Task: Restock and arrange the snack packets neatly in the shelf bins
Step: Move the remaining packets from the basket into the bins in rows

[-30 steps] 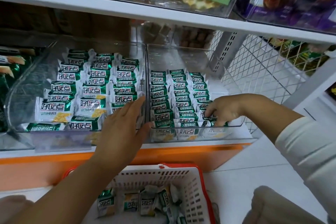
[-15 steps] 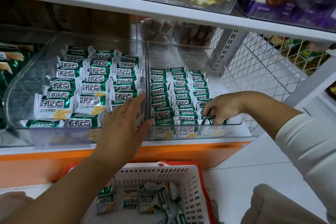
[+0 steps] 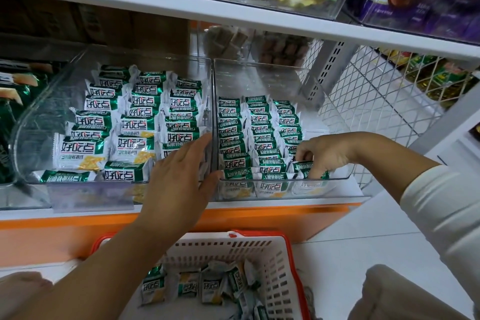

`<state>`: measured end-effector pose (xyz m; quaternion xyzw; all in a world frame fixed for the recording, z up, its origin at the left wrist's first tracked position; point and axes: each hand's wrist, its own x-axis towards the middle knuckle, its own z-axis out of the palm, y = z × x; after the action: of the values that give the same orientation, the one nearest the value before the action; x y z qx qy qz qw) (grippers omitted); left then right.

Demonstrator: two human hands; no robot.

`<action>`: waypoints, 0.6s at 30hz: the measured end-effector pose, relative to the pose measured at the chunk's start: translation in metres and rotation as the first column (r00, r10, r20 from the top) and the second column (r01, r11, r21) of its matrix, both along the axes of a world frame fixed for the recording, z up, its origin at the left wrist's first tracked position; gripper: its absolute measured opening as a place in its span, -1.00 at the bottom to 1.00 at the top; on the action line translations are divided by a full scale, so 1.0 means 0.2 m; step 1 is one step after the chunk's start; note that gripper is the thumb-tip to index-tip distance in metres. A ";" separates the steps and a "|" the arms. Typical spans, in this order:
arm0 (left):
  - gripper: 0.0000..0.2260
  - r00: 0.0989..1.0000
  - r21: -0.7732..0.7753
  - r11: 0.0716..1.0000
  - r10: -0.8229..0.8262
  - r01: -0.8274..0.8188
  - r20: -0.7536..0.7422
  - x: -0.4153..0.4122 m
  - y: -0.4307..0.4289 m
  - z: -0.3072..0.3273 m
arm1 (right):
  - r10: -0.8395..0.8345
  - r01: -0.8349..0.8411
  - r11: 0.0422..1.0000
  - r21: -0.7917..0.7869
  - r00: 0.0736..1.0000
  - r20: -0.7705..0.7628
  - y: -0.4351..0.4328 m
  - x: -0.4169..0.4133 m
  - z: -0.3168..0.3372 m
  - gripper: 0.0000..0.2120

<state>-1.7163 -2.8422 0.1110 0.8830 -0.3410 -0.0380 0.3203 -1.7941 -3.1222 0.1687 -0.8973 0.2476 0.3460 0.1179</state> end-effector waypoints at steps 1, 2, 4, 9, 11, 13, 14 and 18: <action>-0.40 1.000 -0.002 1.000 0.001 -0.001 0.000 0.00 0.00 0.00 | -0.003 0.004 1.000 -0.007 0.999 0.034 -0.01 -0.01 -0.01 -0.45; -0.40 1.000 -0.002 1.000 -0.001 0.001 0.000 0.00 0.00 0.00 | 0.005 -0.003 0.999 -0.033 0.998 0.070 -0.01 -0.02 -0.02 -0.47; -0.40 1.000 -0.005 1.000 -0.006 0.006 0.003 0.00 0.00 0.00 | 0.078 -0.059 0.988 -0.140 0.988 0.132 -0.01 -0.03 -0.06 -0.49; -0.40 1.000 -0.017 1.000 -0.010 0.010 0.000 0.00 0.00 0.00 | 0.137 -0.101 0.972 -0.211 0.977 0.166 0.00 -0.04 -0.09 -0.43; -0.40 1.000 -0.017 1.000 -0.012 0.012 0.002 0.00 0.00 0.00 | 0.134 -0.090 0.973 -0.211 0.970 0.202 0.00 -0.04 -0.04 -0.49; -0.40 1.000 -0.024 1.000 -0.013 0.013 0.009 0.00 0.00 0.00 | 0.166 -0.095 0.964 -0.247 0.945 0.283 0.00 -0.05 -0.01 -0.63; -0.40 1.000 -0.024 1.000 -0.012 0.012 0.011 0.00 0.00 0.00 | 0.192 -0.106 0.956 -0.275 0.933 0.306 0.00 -0.06 0.00 -0.69; -0.40 1.000 -0.030 1.000 -0.009 0.009 0.011 0.00 0.00 0.00 | 0.194 -0.076 0.944 -0.322 0.915 0.354 0.01 -0.09 -0.05 -0.76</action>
<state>-1.7168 -2.8421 0.1108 0.8767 -0.3474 -0.0295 0.3315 -1.8128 -3.1208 0.1588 -0.9697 0.2067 0.1306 0.0008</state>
